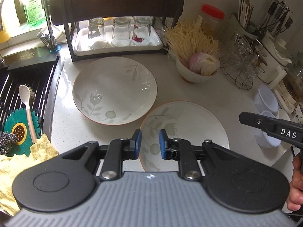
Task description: Organize plates and bowls
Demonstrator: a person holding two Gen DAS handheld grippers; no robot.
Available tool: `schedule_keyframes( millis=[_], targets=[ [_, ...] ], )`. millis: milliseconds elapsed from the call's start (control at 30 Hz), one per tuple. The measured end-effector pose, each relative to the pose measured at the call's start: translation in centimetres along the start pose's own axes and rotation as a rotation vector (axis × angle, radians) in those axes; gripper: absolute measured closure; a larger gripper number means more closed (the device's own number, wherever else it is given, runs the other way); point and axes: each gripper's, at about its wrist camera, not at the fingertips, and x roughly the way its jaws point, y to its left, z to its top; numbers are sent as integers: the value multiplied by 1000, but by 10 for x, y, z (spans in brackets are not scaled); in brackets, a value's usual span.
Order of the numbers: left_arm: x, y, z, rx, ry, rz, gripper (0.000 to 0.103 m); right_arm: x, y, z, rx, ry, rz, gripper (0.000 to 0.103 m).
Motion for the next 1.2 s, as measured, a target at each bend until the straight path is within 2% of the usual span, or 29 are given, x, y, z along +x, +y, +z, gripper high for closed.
schedule_keyframes(
  millis=[200, 333, 633, 700, 833, 967, 1200],
  targets=[
    [-38, -17, 3, -4, -76, 35, 80, -24, 6, 10, -11, -43, 54, 80],
    [-57, -27, 3, -19, -115, 49, 80, -34, 6, 11, 20, -24, 96, 80],
    [-98, -54, -13, -16, -170, 121, 80, -62, 4, 11, -29, -33, 146, 80],
    [-105, -60, -17, -14, -187, 142, 75, -66, 2, 12, -46, -36, 149, 80],
    [-113, -70, -23, -45, -206, 150, 73, -73, 0, 11, -88, -35, 164, 80],
    [-120, -81, -30, -69, -230, 169, 59, -78, -1, 9, -131, -31, 189, 80],
    [-126, -95, -43, -103, -246, 202, 45, -86, -7, 4, -166, -23, 213, 80]
  ],
)
